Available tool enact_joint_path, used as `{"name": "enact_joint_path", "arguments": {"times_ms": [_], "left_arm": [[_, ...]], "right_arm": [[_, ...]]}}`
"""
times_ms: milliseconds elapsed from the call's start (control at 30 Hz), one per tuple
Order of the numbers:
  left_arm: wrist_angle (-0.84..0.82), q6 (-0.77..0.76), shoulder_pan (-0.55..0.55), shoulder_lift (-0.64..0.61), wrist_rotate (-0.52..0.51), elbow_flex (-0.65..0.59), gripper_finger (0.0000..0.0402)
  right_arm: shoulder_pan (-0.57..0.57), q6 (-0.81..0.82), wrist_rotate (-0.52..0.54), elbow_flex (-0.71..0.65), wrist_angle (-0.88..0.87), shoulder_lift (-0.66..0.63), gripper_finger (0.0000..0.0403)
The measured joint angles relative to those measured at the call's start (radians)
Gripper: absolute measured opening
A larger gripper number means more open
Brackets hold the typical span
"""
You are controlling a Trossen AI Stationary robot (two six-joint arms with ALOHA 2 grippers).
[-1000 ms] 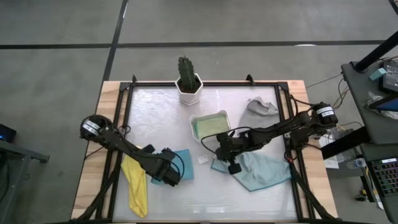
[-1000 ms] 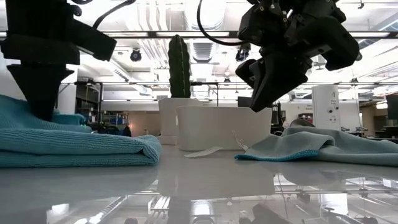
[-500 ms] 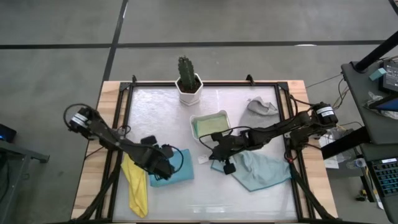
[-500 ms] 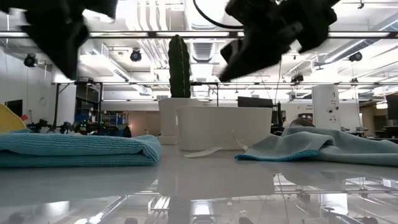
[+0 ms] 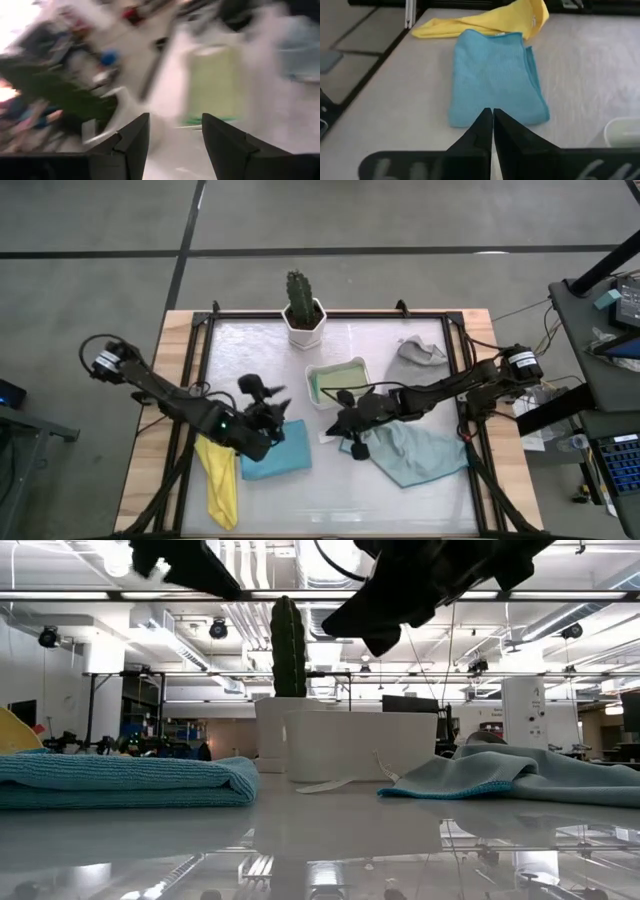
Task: Fold microfiber towels
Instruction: Fold the dark blue towel
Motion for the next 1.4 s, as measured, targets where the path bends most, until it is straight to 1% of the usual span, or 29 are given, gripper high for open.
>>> {"name": "enact_joint_path", "arguments": {"times_ms": [100, 167, 233, 300, 367, 467, 567, 667, 733, 833, 900, 967, 1033, 1267, 1400], "left_arm": [[0.202, 0.191, -0.001, -0.037, 0.196, -0.092, 0.0166], [0.351, 0.318, -0.002, -0.079, 0.295, -0.152, 0.0166], [0.509, 0.440, -0.001, -0.119, 0.356, -0.204, 0.0166], [0.610, 0.510, -0.002, -0.164, 0.381, -0.257, 0.0166], [0.694, 0.531, -0.002, -0.207, 0.389, -0.302, 0.0166], [0.704, 0.536, -0.002, -0.279, 0.387, -0.354, 0.0166], [0.695, 0.536, -0.002, -0.348, 0.387, -0.406, 0.0166], [0.712, 0.534, -0.002, -0.413, 0.386, -0.445, 0.0166], [0.714, 0.535, -0.002, -0.445, 0.387, -0.461, 0.0166], [0.716, 0.535, -0.002, -0.487, 0.386, -0.470, 0.0166], [0.714, 0.536, -0.002, -0.513, 0.368, -0.478, 0.0166], [0.713, 0.540, -0.002, -0.539, 0.336, -0.491, 0.0166], [0.712, 0.544, 0.000, -0.563, 0.329, -0.506, 0.0166], [0.707, 0.620, 0.000, -0.654, 0.307, -0.569, 0.0166], [0.715, 0.661, 0.002, -0.703, 0.283, -0.599, 0.0166]], "right_arm": [[0.009, 0.078, 0.002, 0.003, -0.001, 0.001, 0.0009], [0.014, 0.123, 0.002, 0.013, 0.000, 0.001, 0.0009], [0.020, 0.172, 0.023, 0.027, -0.002, 0.001, 0.0009], [0.020, 0.200, 0.054, 0.046, -0.007, 0.001, 0.0009], [0.019, 0.214, 0.064, 0.064, -0.010, 0.001, 0.0009], [0.020, 0.216, 0.079, 0.094, -0.013, 0.001, 0.0009], [0.020, 0.200, 0.086, 0.131, -0.055, 0.001, 0.0009], [0.020, 0.197, 0.155, 0.166, -0.116, 0.008, 0.0009], [0.019, 0.176, 0.168, 0.186, -0.149, 0.013, 0.0009], [0.017, 0.162, 0.170, 0.221, -0.146, 0.042, 0.0009], [0.015, 0.152, 0.175, 0.256, -0.179, 0.072, 0.0009], [0.008, 0.125, 0.183, 0.308, -0.232, 0.113, 0.0009], [0.001, 0.096, 0.186, 0.375, -0.322, 0.159, 0.0009], [-0.017, -0.052, 0.183, 0.684, -0.644, 0.330, 0.0009], [-0.048, -0.131, 0.183, 0.838, -0.790, 0.421, 0.0009]]}}
